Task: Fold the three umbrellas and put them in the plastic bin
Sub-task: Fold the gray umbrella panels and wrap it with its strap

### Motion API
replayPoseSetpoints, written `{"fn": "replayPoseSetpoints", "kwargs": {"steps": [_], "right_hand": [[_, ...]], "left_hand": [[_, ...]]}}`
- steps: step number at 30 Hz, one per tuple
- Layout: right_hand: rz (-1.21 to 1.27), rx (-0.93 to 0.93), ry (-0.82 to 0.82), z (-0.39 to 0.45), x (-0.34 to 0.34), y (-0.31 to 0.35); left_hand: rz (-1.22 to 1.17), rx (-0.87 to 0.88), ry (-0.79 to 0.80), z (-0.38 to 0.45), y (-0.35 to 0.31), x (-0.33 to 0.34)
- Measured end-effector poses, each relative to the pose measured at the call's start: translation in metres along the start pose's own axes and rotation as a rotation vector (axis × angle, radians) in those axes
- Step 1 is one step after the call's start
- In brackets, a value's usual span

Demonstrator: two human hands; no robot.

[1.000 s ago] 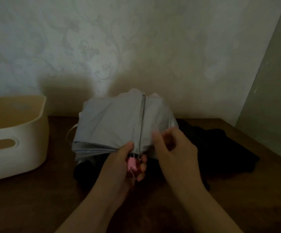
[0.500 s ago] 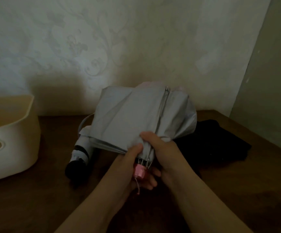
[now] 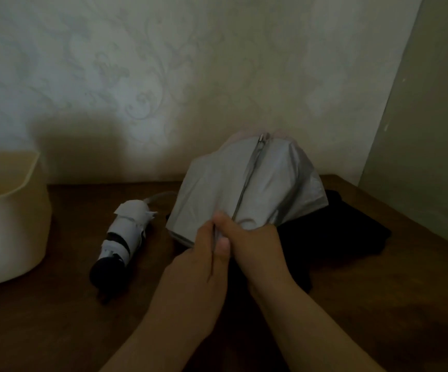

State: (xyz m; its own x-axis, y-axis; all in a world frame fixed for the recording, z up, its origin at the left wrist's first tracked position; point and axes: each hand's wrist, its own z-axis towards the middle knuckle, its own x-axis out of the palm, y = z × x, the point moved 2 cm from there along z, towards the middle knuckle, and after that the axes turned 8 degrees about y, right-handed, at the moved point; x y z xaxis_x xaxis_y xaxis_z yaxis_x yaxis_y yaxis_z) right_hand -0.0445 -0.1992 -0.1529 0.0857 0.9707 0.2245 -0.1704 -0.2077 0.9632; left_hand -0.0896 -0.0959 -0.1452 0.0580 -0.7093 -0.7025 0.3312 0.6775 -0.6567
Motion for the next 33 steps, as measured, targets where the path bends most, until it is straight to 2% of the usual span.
{"fn": "replayPoseSetpoints", "kwargs": {"steps": [3,6,9,12,13,16,19,23,25,28,31,33], "right_hand": [[0.020,-0.015,0.086,-0.005,0.006,0.001],[0.100,-0.018,0.159,-0.008,0.008,0.005],[0.033,0.043,0.229,-0.008,0.010,0.007],[-0.003,0.100,0.213,-0.004,0.008,0.011],[-0.068,0.052,0.175,-0.003,0.004,0.011],[-0.485,-0.222,-0.025,-0.004,-0.014,0.020],[-0.660,-0.368,-0.062,-0.005,-0.020,0.024],[-0.618,-0.425,-0.087,-0.005,-0.017,0.027],[-0.479,-0.496,-0.087,-0.011,-0.016,0.033],[-0.290,-0.575,0.011,-0.024,-0.014,0.047],[-0.259,-0.382,0.163,-0.028,0.000,0.041],[-0.328,-0.274,0.123,-0.026,0.003,0.030]], "left_hand": [[-0.235,-0.095,0.017,0.006,0.005,0.000],[-0.544,-0.117,0.040,0.013,0.007,0.000],[-0.785,-0.143,0.044,0.018,0.013,-0.004],[-1.003,-0.194,0.027,0.020,0.022,-0.011],[-1.084,-0.207,0.035,0.021,0.024,-0.013],[-1.288,-0.246,0.050,0.023,0.027,-0.017],[-1.387,-0.229,0.079,0.024,0.027,-0.018],[-1.364,-0.254,0.042,0.025,0.029,-0.015],[-1.222,-0.269,-0.007,0.024,0.030,-0.013],[-0.936,-0.254,-0.118,0.020,0.030,-0.011],[-0.750,-0.224,-0.177,0.018,0.032,-0.008],[-0.701,-0.227,-0.214,0.017,0.035,-0.006]]}}
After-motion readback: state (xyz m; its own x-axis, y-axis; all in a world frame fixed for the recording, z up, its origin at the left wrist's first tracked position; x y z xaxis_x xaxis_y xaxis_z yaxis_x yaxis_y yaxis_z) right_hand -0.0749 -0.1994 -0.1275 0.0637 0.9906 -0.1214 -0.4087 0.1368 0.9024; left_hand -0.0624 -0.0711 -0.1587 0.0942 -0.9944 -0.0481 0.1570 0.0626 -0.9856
